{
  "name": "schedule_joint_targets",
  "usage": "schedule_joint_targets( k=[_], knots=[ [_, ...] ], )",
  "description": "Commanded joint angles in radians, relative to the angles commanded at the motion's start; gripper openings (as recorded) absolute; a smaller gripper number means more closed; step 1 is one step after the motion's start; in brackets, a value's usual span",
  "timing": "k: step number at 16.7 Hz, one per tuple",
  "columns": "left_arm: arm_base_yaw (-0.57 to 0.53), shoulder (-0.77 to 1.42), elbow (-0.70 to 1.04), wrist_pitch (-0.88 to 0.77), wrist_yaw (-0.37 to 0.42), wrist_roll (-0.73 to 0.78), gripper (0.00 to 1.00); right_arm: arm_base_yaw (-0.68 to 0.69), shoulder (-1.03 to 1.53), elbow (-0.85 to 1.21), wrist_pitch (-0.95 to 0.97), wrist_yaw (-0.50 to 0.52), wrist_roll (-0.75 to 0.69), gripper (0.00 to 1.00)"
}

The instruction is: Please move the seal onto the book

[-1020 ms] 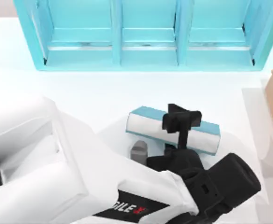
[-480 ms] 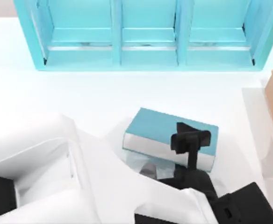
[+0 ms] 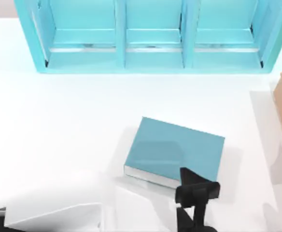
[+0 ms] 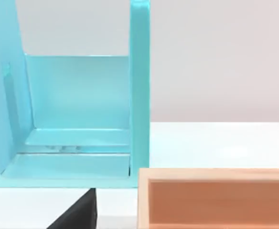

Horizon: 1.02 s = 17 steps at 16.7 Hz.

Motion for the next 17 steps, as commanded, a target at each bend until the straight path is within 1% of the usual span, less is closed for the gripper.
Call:
schedule_joint_targets(
  k=[2, 4, 7, 9, 14, 17],
  knots=[
    [-0.042, 0.007, 0.027, -0.169, -0.004, -0.146, 1.00, 0.000, 0.000, 0.000, 0.000, 0.000, 0.000, 1.00],
    [-0.077, 0.012, 0.050, -0.299, -0.009, -0.264, 1.00, 0.000, 0.000, 0.000, 0.000, 0.000, 0.000, 1.00],
    [-0.111, 0.014, 0.072, -0.416, -0.017, -0.377, 1.00, 0.000, 0.000, 0.000, 0.000, 0.000, 0.000, 1.00],
    [-0.119, 0.015, 0.076, -0.440, -0.019, -0.400, 1.00, 0.000, 0.000, 0.000, 0.000, 0.000, 0.000, 1.00],
    [-0.114, 0.013, 0.074, -0.439, -0.018, -0.399, 1.00, 0.000, 0.000, 0.000, 0.000, 0.000, 0.000, 1.00],
    [-0.091, -0.027, 0.030, -0.427, -0.001, -0.348, 1.00, 0.000, 0.000, 0.000, 0.000, 0.000, 0.000, 1.00]
  ],
)
